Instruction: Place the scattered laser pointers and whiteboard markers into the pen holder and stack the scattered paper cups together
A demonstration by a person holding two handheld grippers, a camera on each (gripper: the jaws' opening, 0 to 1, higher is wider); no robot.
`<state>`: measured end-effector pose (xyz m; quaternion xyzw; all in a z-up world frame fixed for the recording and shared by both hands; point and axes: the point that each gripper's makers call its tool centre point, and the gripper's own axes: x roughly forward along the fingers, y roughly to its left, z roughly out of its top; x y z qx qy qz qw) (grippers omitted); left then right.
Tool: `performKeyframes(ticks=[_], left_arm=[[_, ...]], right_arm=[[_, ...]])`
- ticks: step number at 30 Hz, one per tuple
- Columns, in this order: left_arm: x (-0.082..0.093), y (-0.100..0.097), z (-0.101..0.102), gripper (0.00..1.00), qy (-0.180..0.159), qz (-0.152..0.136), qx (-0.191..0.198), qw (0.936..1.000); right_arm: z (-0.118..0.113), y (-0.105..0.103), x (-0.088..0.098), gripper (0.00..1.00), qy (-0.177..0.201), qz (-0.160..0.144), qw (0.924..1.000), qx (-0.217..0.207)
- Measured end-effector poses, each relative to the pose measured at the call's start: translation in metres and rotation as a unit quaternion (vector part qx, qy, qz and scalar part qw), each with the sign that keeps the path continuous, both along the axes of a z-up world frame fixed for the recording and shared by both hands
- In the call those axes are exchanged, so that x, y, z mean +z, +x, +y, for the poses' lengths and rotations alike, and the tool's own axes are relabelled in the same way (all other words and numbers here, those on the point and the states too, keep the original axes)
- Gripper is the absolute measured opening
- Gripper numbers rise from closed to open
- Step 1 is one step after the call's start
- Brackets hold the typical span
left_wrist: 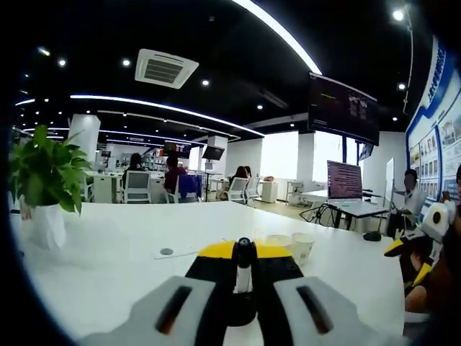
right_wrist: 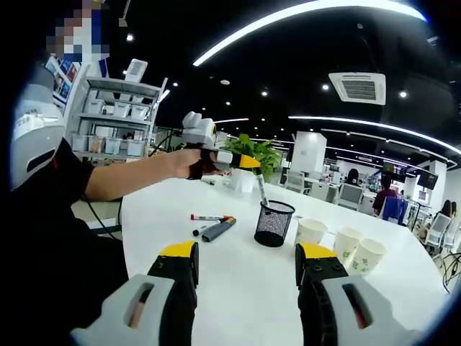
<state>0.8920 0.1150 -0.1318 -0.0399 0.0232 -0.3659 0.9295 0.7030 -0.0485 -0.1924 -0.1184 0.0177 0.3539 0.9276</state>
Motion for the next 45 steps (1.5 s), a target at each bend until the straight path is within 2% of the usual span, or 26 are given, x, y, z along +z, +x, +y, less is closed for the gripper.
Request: performKeyframes(ticks=[3, 13, 37, 45], left_arm=[[-0.001, 0.0, 0.0, 0.1, 0.001, 0.001, 0.001, 1.0], [-0.021, 0.001, 0.002, 0.1, 0.011, 0.015, 0.007, 0.9998], [-0.034, 0.005, 0.002, 0.1, 0.009, 0.023, 0.009, 0.9997], [-0.041, 0.013, -0.007, 0.1, 0.026, 0.02, 0.01, 0.9994]], right_arm=[[0.0, 0.0, 0.0, 0.56, 0.0, 0.0, 1.0, 0.0], [0.001, 0.0, 0.0, 0.56, 0.001, -0.001, 1.0, 0.002], [0.002, 0.0, -0.002, 0.56, 0.0, 0.0, 1.0, 0.003], [0.002, 0.0, -0.002, 0.56, -0.001, 0.0, 1.0, 0.003]])
